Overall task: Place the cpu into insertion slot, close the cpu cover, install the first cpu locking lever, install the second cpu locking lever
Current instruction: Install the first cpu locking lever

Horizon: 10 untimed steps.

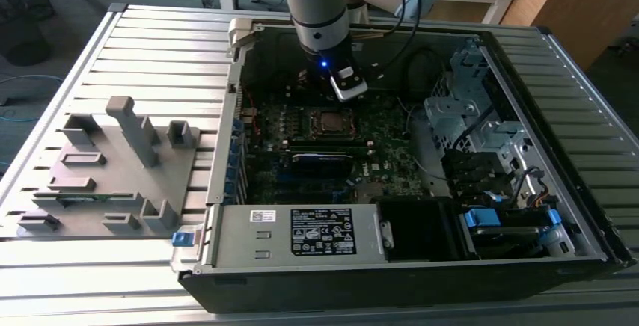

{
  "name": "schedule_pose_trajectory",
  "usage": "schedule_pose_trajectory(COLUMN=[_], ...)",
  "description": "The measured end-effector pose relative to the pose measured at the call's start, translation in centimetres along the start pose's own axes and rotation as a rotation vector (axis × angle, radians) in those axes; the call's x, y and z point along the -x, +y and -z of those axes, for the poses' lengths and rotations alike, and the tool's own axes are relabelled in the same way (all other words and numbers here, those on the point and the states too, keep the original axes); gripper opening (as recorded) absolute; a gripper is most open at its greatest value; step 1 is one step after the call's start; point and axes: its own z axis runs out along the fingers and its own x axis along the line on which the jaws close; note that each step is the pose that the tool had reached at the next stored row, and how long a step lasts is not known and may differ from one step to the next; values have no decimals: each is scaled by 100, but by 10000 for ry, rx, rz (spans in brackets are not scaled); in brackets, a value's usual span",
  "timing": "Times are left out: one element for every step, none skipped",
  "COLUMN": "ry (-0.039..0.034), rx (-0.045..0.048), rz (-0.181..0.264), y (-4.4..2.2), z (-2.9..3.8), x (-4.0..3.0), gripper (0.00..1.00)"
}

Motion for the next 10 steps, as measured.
schedule_pose_trajectory(ry=[-1, -3, -4, -6, -8, -9, -11, -11, -12, -12], rx=[1, 1, -1, -2, -3, -5, -8, -12, -16, -21], rz=[0, 1, 2, 3, 4, 5, 5, 6, 7, 9], y=[-1, -1, -2, -2, -2, -2, -3, -3, -4, -4], z=[-1, -3, -4, -6, -9, -11, -12, -14, -16, -18], x=[0, -1, -1, -1, -2, -2, -3, -3, -4, -4], gripper=[10, 10, 10, 10, 10, 10, 10, 10, 10, 10])
